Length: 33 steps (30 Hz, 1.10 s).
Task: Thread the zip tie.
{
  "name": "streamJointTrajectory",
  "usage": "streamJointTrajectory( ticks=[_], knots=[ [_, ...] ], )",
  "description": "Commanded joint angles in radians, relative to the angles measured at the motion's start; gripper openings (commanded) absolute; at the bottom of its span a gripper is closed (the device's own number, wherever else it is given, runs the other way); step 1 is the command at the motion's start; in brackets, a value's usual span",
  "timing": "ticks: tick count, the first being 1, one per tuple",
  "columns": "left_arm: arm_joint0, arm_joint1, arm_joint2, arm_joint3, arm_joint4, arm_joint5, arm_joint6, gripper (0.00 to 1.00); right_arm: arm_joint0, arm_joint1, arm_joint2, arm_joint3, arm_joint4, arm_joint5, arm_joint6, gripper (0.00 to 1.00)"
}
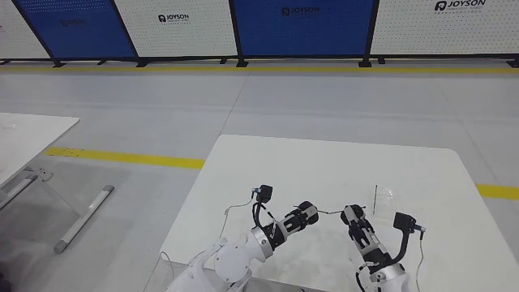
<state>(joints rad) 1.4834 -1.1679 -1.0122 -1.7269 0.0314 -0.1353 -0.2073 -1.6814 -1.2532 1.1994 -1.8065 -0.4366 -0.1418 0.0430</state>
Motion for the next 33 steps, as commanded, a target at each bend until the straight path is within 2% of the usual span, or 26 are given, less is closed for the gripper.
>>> streamJointTrajectory(
  ticks=[1,18,27,29,33],
  knots=[
    [0.000,0.000,0.000,0.000,0.000,0.000,0.000,0.00,0.006,-0.001,-0.004,0.003,-0.001,0.004,0.002,0.00],
    [0.000,0.000,0.000,0.000,0.000,0.000,0.000,0.00,0.012,-0.004,-0.010,0.009,-0.009,0.007,0.017,0.00],
    [0.000,0.000,0.000,0.000,0.000,0.000,0.000,0.00,0.020,-0.004,-0.008,0.019,0.001,-0.025,0.034,0.00],
    [0.000,-0.001,0.006,-0.002,-0.013,-0.002,-0.005,0.00,0.020,-0.004,-0.007,0.020,0.003,-0.029,0.039,0.00],
    [-0.002,-0.003,0.001,-0.001,-0.095,-0.014,-0.036,0.00,0.018,-0.003,-0.004,0.016,0.004,-0.046,0.046,0.00]
  ],
)
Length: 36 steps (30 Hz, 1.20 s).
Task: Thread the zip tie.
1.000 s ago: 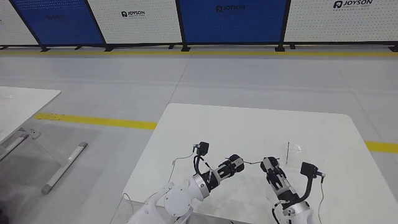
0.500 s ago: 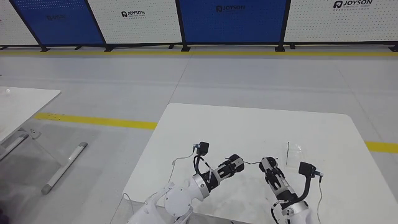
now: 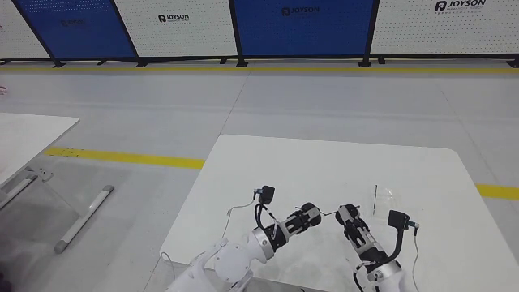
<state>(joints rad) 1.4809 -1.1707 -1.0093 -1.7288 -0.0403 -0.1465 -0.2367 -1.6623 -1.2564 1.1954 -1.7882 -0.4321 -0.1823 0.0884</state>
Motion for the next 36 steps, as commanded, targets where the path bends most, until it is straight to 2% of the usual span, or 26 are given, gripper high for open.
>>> streamJointTrajectory(
  ticks=[1,8,14,16,24,36],
  knots=[
    [-0.001,0.000,-0.005,0.004,-0.056,-0.006,-0.025,0.00,-0.006,0.001,0.002,-0.007,-0.001,-0.017,-0.001,0.00],
    [-0.008,-0.001,-0.024,0.019,-0.134,-0.014,-0.049,0.00,-0.026,0.003,0.019,-0.023,0.014,-0.037,-0.010,0.00],
    [-0.008,-0.001,-0.023,0.020,-0.161,-0.011,-0.061,0.00,-0.033,0.004,0.027,-0.027,0.027,-0.049,-0.019,0.00],
    [-0.010,-0.002,-0.017,0.022,-0.197,-0.009,-0.087,0.00,-0.032,0.003,0.025,-0.026,0.027,-0.047,-0.014,0.00],
    [-0.015,-0.004,-0.008,0.030,-0.200,-0.016,-0.089,0.00,-0.017,0.001,0.008,-0.011,0.031,-0.035,0.011,0.00],
    [-0.009,-0.006,-0.010,0.032,-0.236,-0.047,-0.075,0.00,-0.038,0.003,0.026,-0.011,0.064,-0.087,-0.009,0.00]
  ],
)
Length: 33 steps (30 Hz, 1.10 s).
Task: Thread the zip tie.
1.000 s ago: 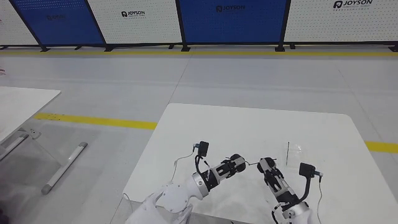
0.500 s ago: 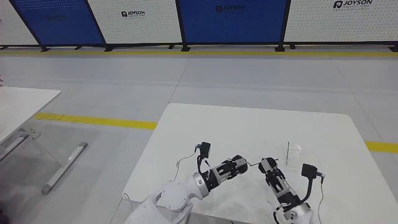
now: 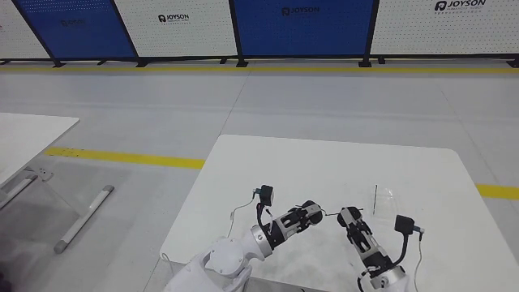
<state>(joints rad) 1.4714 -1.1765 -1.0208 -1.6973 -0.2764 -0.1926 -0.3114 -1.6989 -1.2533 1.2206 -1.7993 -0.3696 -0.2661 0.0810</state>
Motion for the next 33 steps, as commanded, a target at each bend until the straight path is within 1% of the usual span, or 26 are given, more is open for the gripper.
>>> streamJointTrajectory(
  ticks=[1,3,6,8,10,13,15,21,22,24,28,32,33],
  knots=[
    [0.000,0.000,0.002,0.000,0.001,-0.001,0.000,0.00,-0.002,0.000,0.002,0.001,0.004,-0.004,-0.003,0.00],
    [-0.001,0.000,0.004,0.002,0.011,0.000,0.002,0.00,-0.005,0.000,0.005,0.002,0.012,-0.007,-0.007,0.00],
    [-0.001,-0.001,0.009,0.005,0.055,0.004,0.036,0.00,-0.008,0.000,0.010,0.002,0.019,-0.007,-0.008,0.00],
    [-0.003,-0.003,0.015,0.007,0.064,0.008,0.050,0.00,-0.009,0.000,0.013,0.003,0.025,-0.001,-0.009,0.00],
    [-0.004,-0.004,0.022,0.009,0.088,0.007,0.067,0.00,-0.009,0.000,0.015,0.006,0.037,0.015,-0.007,0.00],
    [-0.005,-0.006,0.029,0.010,0.093,0.006,0.074,0.00,-0.003,-0.001,0.013,0.005,0.040,0.041,0.001,0.00],
    [-0.006,-0.006,0.030,0.011,0.094,0.006,0.075,0.00,-0.001,-0.001,0.009,0.004,0.036,0.048,0.006,0.00],
    [-0.006,-0.007,0.030,0.013,0.102,0.004,0.083,0.00,-0.002,-0.001,0.003,-0.001,0.028,0.041,0.017,0.00],
    [-0.005,-0.007,0.030,0.013,0.104,0.003,0.085,0.00,-0.002,-0.001,0.004,-0.002,0.028,0.039,0.018,0.06],
    [-0.005,-0.007,0.031,0.013,0.106,0.002,0.088,0.00,-0.003,-0.001,0.004,-0.002,0.028,0.038,0.019,0.09],
    [-0.005,-0.008,0.031,0.012,0.111,0.003,0.096,0.00,-0.003,-0.001,0.007,0.000,0.033,0.035,0.017,0.09],
    [-0.005,-0.009,0.032,0.012,0.116,0.006,0.105,0.00,-0.002,-0.001,0.008,0.002,0.035,0.036,0.016,0.05],
    [-0.006,-0.009,0.032,0.012,0.117,0.007,0.107,0.00,-0.002,-0.001,0.008,0.002,0.035,0.037,0.016,0.07]
  ],
)
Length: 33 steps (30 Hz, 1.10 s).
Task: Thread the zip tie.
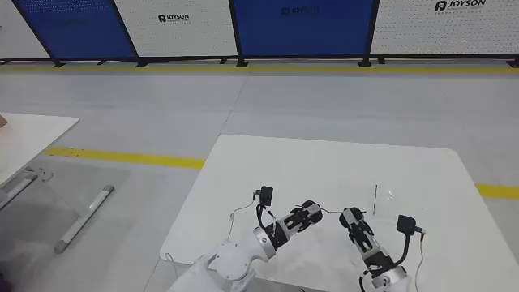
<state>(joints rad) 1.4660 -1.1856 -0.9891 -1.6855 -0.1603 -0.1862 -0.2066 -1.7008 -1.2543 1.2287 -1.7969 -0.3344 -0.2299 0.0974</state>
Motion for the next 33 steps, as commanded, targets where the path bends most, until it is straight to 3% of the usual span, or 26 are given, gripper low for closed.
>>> streamJointTrajectory(
  ticks=[1,5,7,20,33],
  knots=[
    [0.000,-0.001,0.001,0.000,0.002,0.001,0.003,0.00,0.000,0.000,0.001,0.000,0.000,0.002,-0.001,0.06],
    [-0.001,-0.001,0.002,0.000,0.005,0.003,0.008,0.00,0.001,0.000,0.003,0.000,0.002,0.002,-0.001,0.06],
    [-0.001,-0.002,0.002,0.000,0.007,0.004,0.010,0.00,0.000,0.000,0.003,0.000,0.002,0.002,-0.002,0.00],
    [0.002,-0.003,0.005,-0.005,0.021,-0.005,0.001,0.00,0.003,0.001,0.002,-0.006,-0.019,0.015,0.018,0.00],
    [0.002,-0.002,0.006,-0.012,0.051,0.013,0.000,0.00,0.004,0.002,0.004,-0.016,-0.016,0.040,0.030,0.00]
  ],
)
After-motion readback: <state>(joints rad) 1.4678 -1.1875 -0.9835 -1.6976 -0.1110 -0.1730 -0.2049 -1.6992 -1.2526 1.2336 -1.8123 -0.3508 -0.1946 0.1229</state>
